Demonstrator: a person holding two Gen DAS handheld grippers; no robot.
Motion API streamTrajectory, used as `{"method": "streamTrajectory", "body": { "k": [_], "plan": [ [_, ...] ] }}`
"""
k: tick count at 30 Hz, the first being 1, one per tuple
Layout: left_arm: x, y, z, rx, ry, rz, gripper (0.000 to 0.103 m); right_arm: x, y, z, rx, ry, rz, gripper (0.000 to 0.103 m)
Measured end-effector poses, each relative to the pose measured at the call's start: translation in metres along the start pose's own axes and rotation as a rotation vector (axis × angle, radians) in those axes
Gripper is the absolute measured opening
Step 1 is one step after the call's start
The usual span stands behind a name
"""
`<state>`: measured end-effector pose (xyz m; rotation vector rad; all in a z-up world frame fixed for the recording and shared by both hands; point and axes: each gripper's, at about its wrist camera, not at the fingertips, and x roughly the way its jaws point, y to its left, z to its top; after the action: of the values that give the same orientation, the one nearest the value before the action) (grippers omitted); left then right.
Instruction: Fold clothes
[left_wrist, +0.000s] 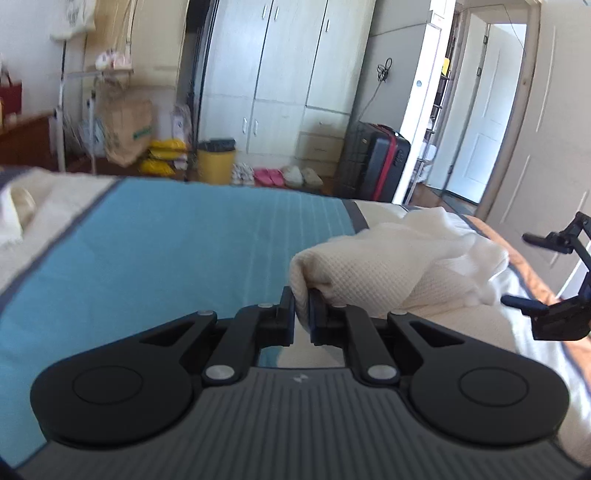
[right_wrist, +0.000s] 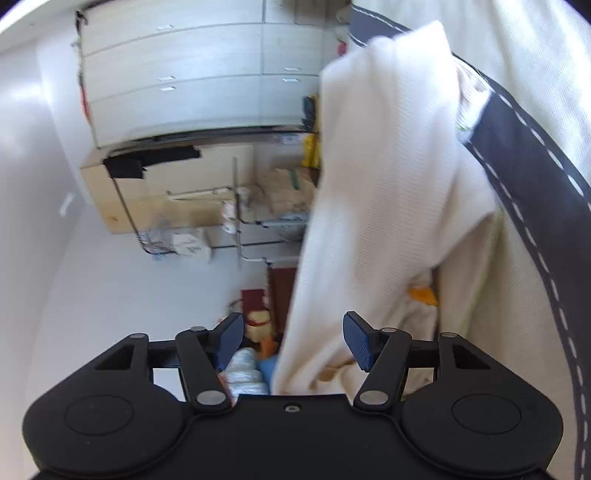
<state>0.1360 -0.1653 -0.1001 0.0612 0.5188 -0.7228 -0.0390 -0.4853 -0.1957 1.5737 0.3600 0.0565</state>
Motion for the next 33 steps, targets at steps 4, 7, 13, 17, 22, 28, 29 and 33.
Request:
{"method": "streamTrajectory", "body": {
  "k": [4,7,13,17,22,28,29,33],
  "plan": [
    [-0.012,-0.008,0.005,0.112,-0.109,0.158,0.000,0.018,-0.009,0.001,-0.027,0.010,-0.130,0.069],
    [-0.016,0.003,0.011,0.101,-0.121,0.137,0.000,0.033,-0.019,0.008,-0.037,0.024,-0.194,0.069],
    [-0.014,0.005,0.009,0.091,-0.081,0.064,0.001,0.026,-0.008,0.013,-0.167,-0.158,-0.270,0.021],
    [-0.013,-0.007,0.010,0.082,-0.068,-0.069,0.004,0.002,0.041,-0.012,-0.455,-0.328,-0.244,0.013],
    [-0.019,-0.030,0.004,0.116,-0.075,-0.235,0.019,0.000,0.084,-0.041,-0.684,-0.379,-0.217,0.009],
    [-0.038,-0.063,-0.003,0.228,-0.148,-0.359,0.059,0.004,0.121,-0.099,-0.906,-0.164,-0.047,0.009],
    [-0.039,-0.069,-0.003,0.245,-0.158,-0.342,0.062,0.003,0.127,-0.108,-0.939,-0.126,-0.009,0.009],
    [-0.034,-0.070,-0.004,0.233,-0.170,-0.267,0.064,0.009,0.131,-0.120,-0.924,0.015,0.116,0.008]
  ]
}}
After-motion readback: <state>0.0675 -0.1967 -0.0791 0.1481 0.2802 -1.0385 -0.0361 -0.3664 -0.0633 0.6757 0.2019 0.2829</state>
